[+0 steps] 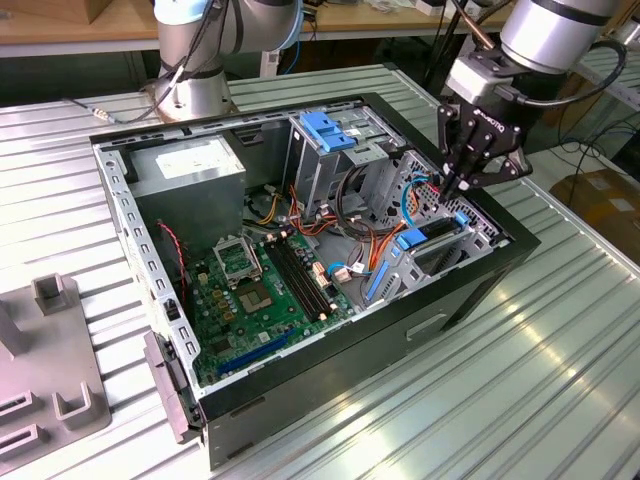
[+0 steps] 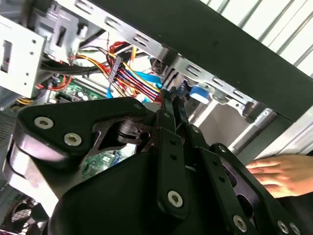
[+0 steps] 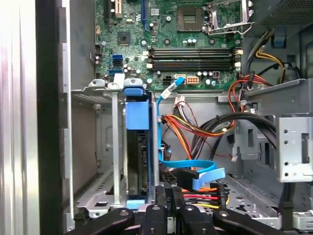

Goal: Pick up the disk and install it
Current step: 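Insert the first disk wire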

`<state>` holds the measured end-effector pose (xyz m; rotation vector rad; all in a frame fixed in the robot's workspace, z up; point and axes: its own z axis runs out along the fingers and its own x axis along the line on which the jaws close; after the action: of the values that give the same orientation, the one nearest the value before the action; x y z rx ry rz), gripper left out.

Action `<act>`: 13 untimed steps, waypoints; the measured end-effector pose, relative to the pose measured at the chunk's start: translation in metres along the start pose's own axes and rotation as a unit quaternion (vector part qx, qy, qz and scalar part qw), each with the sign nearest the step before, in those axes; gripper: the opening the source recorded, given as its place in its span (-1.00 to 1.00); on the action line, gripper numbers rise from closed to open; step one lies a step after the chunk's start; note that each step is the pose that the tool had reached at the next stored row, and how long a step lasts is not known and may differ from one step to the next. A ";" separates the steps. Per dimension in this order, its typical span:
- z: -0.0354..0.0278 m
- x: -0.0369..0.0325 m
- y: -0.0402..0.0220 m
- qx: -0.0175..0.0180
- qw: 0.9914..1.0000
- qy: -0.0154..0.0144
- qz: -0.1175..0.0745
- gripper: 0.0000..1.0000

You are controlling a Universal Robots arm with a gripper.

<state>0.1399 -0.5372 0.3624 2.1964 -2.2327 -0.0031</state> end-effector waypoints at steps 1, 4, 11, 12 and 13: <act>0.0002 0.0010 0.0004 0.000 1.000 0.000 -0.004 -0.67; 0.0004 0.0024 0.0010 0.000 1.000 0.000 -0.018 -0.67; 0.0030 0.0069 0.0050 0.000 1.000 0.000 -0.021 -0.67; 0.0035 0.0069 0.0054 0.000 1.000 0.000 -0.020 -0.67; 0.0040 0.0070 0.0055 0.000 1.000 0.000 -0.018 -0.67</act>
<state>0.1342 -0.5441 0.3585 2.2355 -2.1935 -0.0027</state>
